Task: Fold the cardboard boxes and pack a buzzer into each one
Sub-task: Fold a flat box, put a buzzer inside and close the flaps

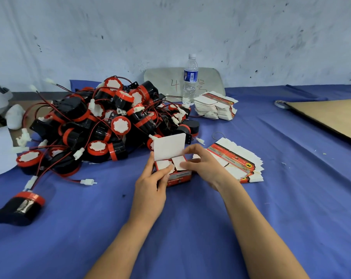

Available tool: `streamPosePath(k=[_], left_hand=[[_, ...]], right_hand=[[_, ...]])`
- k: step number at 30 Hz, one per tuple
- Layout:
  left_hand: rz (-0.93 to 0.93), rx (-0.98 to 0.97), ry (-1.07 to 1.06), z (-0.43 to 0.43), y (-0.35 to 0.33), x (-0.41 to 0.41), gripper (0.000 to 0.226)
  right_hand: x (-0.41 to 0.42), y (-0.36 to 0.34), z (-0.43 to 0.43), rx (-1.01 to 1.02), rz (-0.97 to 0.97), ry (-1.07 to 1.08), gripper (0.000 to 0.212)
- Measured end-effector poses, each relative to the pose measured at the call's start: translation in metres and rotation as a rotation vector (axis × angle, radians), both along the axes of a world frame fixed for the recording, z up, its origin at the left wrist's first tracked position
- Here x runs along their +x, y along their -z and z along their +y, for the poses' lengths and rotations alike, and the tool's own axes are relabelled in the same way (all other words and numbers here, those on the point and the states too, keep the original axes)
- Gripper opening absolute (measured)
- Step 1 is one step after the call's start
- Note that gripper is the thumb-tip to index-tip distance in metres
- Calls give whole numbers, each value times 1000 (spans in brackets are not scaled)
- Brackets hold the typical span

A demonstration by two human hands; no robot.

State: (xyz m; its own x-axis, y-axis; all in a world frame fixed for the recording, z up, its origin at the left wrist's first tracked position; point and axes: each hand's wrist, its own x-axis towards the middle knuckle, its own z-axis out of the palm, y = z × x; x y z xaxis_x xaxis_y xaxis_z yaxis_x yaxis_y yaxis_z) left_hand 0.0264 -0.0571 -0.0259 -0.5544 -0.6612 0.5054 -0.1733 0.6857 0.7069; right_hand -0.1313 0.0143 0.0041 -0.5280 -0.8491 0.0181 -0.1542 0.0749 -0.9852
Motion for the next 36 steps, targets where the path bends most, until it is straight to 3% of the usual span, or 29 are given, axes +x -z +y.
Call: streamPosePath(k=[3, 7, 15, 21, 30, 36], left_hand=[[38, -87, -24, 5, -1, -2, 24], [-32, -257, -181, 10, -2, 0, 22], [-115, -211, -96, 11, -1, 1, 38], [-151, -180, -76, 11, -3, 1, 36], [-1, -74, -124, 6, 0, 2, 12], [134, 38, -210, 4, -2, 3, 36]], right_hand=[[2, -3, 0, -80, 21, -61, 72], [8, -2, -2, -104, 171, -113, 49], [15, 0, -5, -133, 156, -226, 55], [23, -6, -7, -201, 83, -173, 8], [23, 1, -13, -238, 175, -6, 20], [18, 1, -11, -153, 169, -164, 25]])
